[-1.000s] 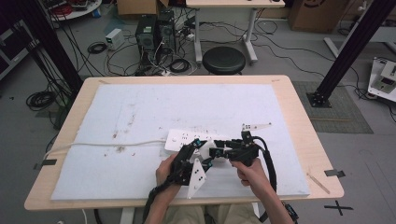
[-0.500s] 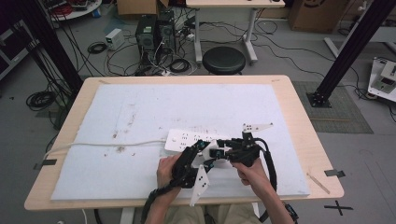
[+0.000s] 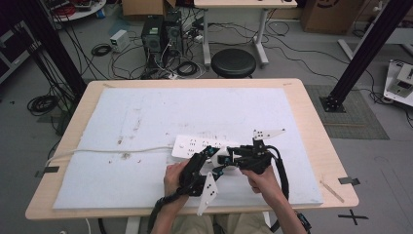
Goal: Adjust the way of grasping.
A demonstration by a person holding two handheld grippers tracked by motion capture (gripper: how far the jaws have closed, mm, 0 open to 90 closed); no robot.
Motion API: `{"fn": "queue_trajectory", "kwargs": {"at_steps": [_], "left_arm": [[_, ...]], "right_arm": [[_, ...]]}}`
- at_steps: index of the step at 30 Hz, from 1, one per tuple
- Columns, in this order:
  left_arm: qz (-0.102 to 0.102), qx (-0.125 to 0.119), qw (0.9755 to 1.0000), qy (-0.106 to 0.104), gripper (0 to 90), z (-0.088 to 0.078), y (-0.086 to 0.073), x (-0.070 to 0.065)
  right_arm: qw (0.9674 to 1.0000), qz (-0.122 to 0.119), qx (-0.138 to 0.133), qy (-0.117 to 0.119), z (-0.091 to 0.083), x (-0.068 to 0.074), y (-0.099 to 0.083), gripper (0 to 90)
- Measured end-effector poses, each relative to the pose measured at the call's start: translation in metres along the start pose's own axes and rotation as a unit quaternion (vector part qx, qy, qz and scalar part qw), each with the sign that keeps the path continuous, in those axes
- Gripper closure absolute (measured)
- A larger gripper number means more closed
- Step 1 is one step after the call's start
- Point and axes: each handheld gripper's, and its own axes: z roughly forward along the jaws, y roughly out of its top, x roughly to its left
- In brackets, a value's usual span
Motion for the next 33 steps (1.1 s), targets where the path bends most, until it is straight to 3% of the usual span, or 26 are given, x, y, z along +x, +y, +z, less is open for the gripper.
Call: {"fn": "queue_trajectory", "kwargs": {"at_steps": [11,22,33], "left_arm": [[-0.002,-0.004,1.0,-0.007,42.4,-0.0009,-0.0007,0.0008],[-0.009,-0.003,0.9999,-0.012,42.4,-0.002,-0.0028,0.0005],[-0.009,-0.001,0.9998,-0.015,42.2,-0.0021,-0.0022,0.0013]], "right_arm": [[0.9999,-0.011,0.007,0.003,0.0017,0.0022,-0.0005,62.0],[0.9996,-0.024,0.013,-0.011,0.0038,0.0045,-0.0013,63.2],[0.9998,-0.015,0.012,-0.011,0.0034,0.0055,-0.0015,63.3]]}}
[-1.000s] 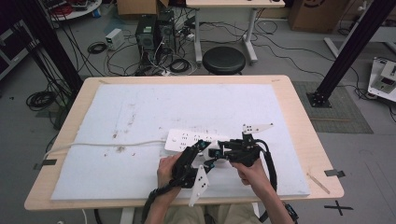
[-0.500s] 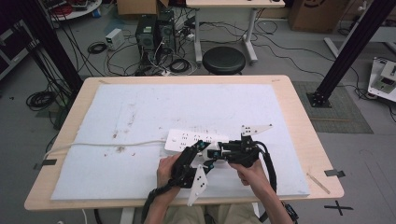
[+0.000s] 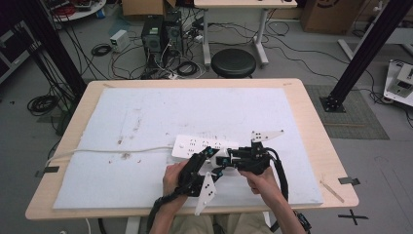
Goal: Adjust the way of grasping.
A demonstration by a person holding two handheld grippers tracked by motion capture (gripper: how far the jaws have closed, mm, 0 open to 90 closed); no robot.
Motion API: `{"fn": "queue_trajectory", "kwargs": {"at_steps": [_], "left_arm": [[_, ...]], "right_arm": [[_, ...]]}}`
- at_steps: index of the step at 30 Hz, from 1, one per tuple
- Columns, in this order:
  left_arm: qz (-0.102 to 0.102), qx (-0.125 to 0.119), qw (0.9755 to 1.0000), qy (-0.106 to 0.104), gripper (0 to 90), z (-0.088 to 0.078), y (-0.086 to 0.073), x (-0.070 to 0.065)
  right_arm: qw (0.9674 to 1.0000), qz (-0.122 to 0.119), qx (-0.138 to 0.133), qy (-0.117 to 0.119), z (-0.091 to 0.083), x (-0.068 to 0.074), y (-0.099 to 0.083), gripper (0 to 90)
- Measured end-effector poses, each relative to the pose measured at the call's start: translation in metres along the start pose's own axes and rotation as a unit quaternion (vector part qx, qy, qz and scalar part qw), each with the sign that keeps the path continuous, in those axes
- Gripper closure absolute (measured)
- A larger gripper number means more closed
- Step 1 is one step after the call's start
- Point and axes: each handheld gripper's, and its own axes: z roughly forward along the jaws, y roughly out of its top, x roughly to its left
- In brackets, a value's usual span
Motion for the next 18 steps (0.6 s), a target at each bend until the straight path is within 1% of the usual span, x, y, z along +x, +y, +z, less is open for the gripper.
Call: {"fn": "queue_trajectory", "kwargs": {"at_steps": [5,6,8,9,10,12,15,16,18], "left_arm": [[-0.003,0.0,1.0,-0.006,41.1,0.0001,-0.0009,0.0002],[-0.005,0.001,1.0,-0.005,40.6,0.0002,-0.001,0.0004],[-0.008,-0.001,1.0,-0.003,36.6,0.0004,-0.0012,0.0006],[-0.016,0.0,0.9999,-0.006,36.6,0.0006,-0.0018,0.0019],[-0.016,0.002,0.9999,-0.006,35.7,0.0006,-0.0022,0.0023],[-0.019,0.003,0.9997,-0.013,35.6,0.0009,-0.0028,0.0031],[-0.031,0.006,0.9994,-0.017,32.0,0.0015,-0.0038,0.0042],[-0.033,0.004,0.9993,-0.017,32.0,0.0011,-0.0038,0.0044],[-0.035,0.0,0.9992,-0.019,31.9,0.0001,-0.0034,0.0051]], "right_arm": [[1.0,0.0,0.007,-0.006,0.0004,0.0005,-0.0002,63.3],[0.9999,-0.004,0.005,-0.009,0.0006,0.0004,-0.0004,63.4],[0.9999,-0.004,0.005,-0.009,0.0007,0.0002,-0.0004,63.4],[0.9999,-0.005,0.005,-0.01,0.0006,0.0004,-0.0004,63.4],[0.9999,-0.002,0.004,-0.016,-0.0003,0.0004,-0.0007,63.4],[0.9999,-0.002,-0.001,-0.015,-0.001,-0.0005,-0.0008,63.4],[0.9998,-0.003,-0.004,-0.018,-0.0023,-0.0005,-0.0008,63.4],[0.9998,-0.005,-0.007,-0.021,-0.0029,-0.0008,-0.0009,63.4],[0.9996,-0.001,-0.011,-0.026,-0.0047,-0.0011,-0.0012,63.4]]}}
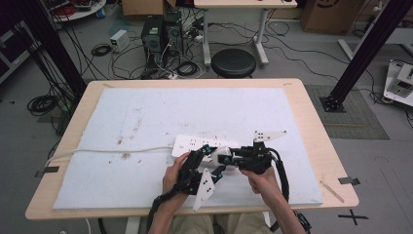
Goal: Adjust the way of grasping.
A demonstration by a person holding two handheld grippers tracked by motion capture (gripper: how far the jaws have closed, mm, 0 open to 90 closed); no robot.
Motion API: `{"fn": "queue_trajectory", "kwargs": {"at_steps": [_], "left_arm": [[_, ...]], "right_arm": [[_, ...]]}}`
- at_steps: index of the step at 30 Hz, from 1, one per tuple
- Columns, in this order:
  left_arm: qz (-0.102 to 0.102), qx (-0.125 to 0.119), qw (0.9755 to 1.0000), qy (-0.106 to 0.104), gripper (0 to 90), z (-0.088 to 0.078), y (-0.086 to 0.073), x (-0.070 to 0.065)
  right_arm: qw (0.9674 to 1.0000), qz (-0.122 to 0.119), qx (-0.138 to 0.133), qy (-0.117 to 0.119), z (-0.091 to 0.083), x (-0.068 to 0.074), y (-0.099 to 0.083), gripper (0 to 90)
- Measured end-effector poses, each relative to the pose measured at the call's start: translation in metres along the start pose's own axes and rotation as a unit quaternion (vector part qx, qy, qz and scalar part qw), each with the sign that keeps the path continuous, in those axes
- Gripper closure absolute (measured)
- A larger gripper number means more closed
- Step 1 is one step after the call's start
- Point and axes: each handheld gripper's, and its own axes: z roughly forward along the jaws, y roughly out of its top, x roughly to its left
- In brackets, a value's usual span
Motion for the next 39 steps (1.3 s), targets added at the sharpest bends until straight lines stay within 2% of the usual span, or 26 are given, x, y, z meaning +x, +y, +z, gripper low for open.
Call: {"fn": "queue_trajectory", "kwargs": {"at_steps": [4,9,13,14,15,16,17,18,19,21,22,23,25,27,28,29,31,32,35,36,37,38,39], "left_arm": [[-0.009,-0.001,1.0,-0.004,31.9,-0.003,-0.001,0.001],[-0.044,-0.011,0.999,-0.003,31.9,-0.011,-0.004,0.006],[-0.09,-0.017,0.9958,0.0,31.9,-0.019,-0.008,0.014],[-0.09,-0.017,0.9958,0.0,31.9,-0.019,-0.008,0.014],[-0.117,-0.018,0.9929,0.009,31.9,-0.025,-0.012,0.02],[-0.127,-0.018,0.9917,0.014,31.7,-0.026,-0.014,0.021],[-0.127,-0.018,0.9917,0.014,31.7,-0.026,-0.014,0.021],[-0.155,-0.015,0.9874,0.025,31.7,-0.032,-0.019,0.026],[-0.166,-0.012,0.9856,0.03,31.7,-0.034,-0.021,0.029],[-0.193,-0.004,0.9803,0.04,31.7,-0.038,-0.026,0.033],[-0.193,-0.004,0.9803,0.04,31.7,-0.038,-0.026,0.033],[-0.223,0.003,0.9735,0.05,31.7,-0.042,-0.031,0.038],[-0.247,0.014,0.9673,0.058,31.7,-0.047,-0.037,0.043],[-0.247,0.014,0.9673,0.058,31.7,-0.047,-0.037,0.043],[-0.283,0.029,0.9566,0.064,31.7,-0.053,-0.045,0.051],[-0.295,0.035,0.9525,0.067,31.7,-0.055,-0.048,0.053],[-0.295,0.035,0.9525,0.067,31.7,-0.055,-0.048,0.053],[-0.329,0.045,0.9409,0.068,31.7,-0.061,-0.057,0.061],[-0.357,0.056,0.9296,0.071,31.7,-0.068,-0.065,0.068],[-0.363,0.057,0.9271,0.072,31.7,-0.07,-0.067,0.07],[-0.365,0.058,0.926,0.076,31.7,-0.073,-0.07,0.071],[-0.365,0.058,0.926,0.076,31.7,-0.073,-0.07,0.071],[-0.369,0.061,0.9238,0.081,31.7,-0.075,-0.072,0.072]], "right_arm": [[0.9999,-0.004,-0.005,-0.009,-0.004,-0.002,0.0,63.4],[0.9995,-0.002,-0.018,-0.028,-0.012,-0.004,0.001,63.4],[0.9983,-0.012,-0.027,-0.051,-0.019,-0.005,0.001,63.4],[0.9983,-0.012,-0.027,-0.051,-0.019,-0.005,0.001,63.4],[0.9968,-0.024,-0.03,-0.069,-0.023,-0.005,0.001,63.4],[0.9962,-0.028,-0.03,-0.076,-0.023,-0.005,0.001,63.4],[0.9962,-0.028,-0.03,-0.076,-0.023,-0.005,0.001,63.4],[0.9958,-0.03,-0.029,-0.082,-0.024,-0.005,0.001,63.4],[0.9948,-0.036,-0.033,-0.09,-0.027,-0.006,-0.001,63.4],[0.9942,-0.033,-0.035,-0.096,-0.029,-0.007,-0.002,63.4],[0.9939,-0.034,-0.037,-0.098,-0.031,-0.008,-0.003,63.4],[0.9938,-0.032,-0.039,-0.099,-0.032,-0.009,-0.004,63.4],[0.9932,-0.031,-0.04,-0.105,-0.035,-0.01,-0.005,63.4],[0.993,-0.032,-0.041,-0.106,-0.036,-0.01,-0.005,63.4],[0.9926,-0.032,-0.04,-0.11,-0.039,-0.01,-0.006,63.4],[0.9921,-0.035,-0.041,-0.113,-0.04,-0.01,-0.006,63.4],[0.9914,-0.039,-0.045,-0.117,-0.041,-0.01,-0.007,63.4],[0.9897,-0.046,-0.053,-0.125,-0.044,-0.008,-0.008,63.4],[0.9885,-0.049,-0.062,-0.129,-0.049,-0.009,-0.009,63.4],[0.988,-0.053,-0.063,-0.13,-0.051,-0.009,-0.01,63.4],[0.9883,-0.049,-0.063,-0.13,-0.052,-0.009,-0.01,63.4],[0.9883,-0.049,-0.063,-0.13,-0.052,-0.009,-0.01,63.4],[0.9879,-0.05,-0.064,-0.132,-0.054,-0.01,-0.011,63.4]]}}
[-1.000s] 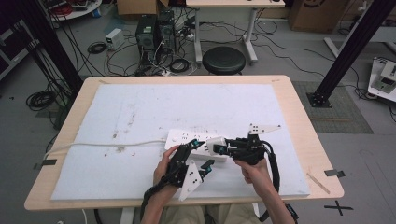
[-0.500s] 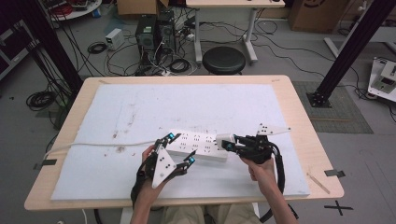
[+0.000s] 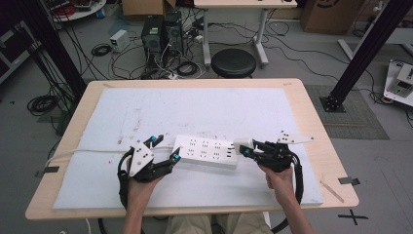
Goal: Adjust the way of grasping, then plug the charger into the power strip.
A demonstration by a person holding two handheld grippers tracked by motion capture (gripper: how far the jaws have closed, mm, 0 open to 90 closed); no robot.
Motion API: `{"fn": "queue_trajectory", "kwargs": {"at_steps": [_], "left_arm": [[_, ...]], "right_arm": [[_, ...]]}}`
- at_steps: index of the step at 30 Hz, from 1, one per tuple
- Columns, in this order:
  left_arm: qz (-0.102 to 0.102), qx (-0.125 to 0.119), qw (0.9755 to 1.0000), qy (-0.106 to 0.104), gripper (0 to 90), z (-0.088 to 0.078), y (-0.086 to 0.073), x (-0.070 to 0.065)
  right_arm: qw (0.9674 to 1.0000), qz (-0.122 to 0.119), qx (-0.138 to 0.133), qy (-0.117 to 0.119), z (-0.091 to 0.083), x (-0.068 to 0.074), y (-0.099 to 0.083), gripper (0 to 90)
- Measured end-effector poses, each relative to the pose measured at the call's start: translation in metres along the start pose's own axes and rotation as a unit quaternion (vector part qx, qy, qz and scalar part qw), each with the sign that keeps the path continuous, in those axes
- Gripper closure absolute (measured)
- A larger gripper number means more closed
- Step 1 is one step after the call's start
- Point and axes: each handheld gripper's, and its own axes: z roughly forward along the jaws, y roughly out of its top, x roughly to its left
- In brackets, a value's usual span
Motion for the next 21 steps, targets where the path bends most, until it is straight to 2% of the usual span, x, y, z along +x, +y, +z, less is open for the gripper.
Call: {"fn": "queue_trajectory", "kwargs": {"at_steps": [1,2,4,11,17,18,21], "left_arm": [[0.0,0.0,1.0,0.0,31.4,0.0,0.0,0.0],[-0.022,0.003,0.9997,0.012,31.4,-0.004,-0.003,0.009],[-0.035,0.004,0.9992,0.02,30.9,-0.008,-0.004,0.015],[-0.062,0.006,0.9965,0.056,30.9,-0.023,-0.008,0.028],[-0.069,0.008,0.9955,0.065,30.9,-0.03,-0.01,0.031],[-0.069,0.008,0.9955,0.065,30.9,-0.03,-0.01,0.031],[-0.074,0.01,0.9949,0.068,30.9,-0.033,-0.011,0.033]], "right_arm": [[1.0,0.0,0.0,0.0,0.0,0.0,0.0,63.4],[1.0,-0.001,0.0,-0.002,-0.001,-0.001,0.0,63.4],[1.0,-0.001,0.0,-0.009,-0.006,-0.003,-0.002,63.3],[0.9997,-0.005,-0.008,-0.022,-0.013,-0.003,-0.004,63.4],[0.9997,-0.006,-0.004,-0.024,-0.013,-0.005,-0.004,63.3],[0.9996,-0.012,-0.003,-0.025,-0.013,-0.006,-0.003,63.3],[0.9996,-0.018,0.011,-0.019,-0.011,-0.009,0.001,63.4]]}}
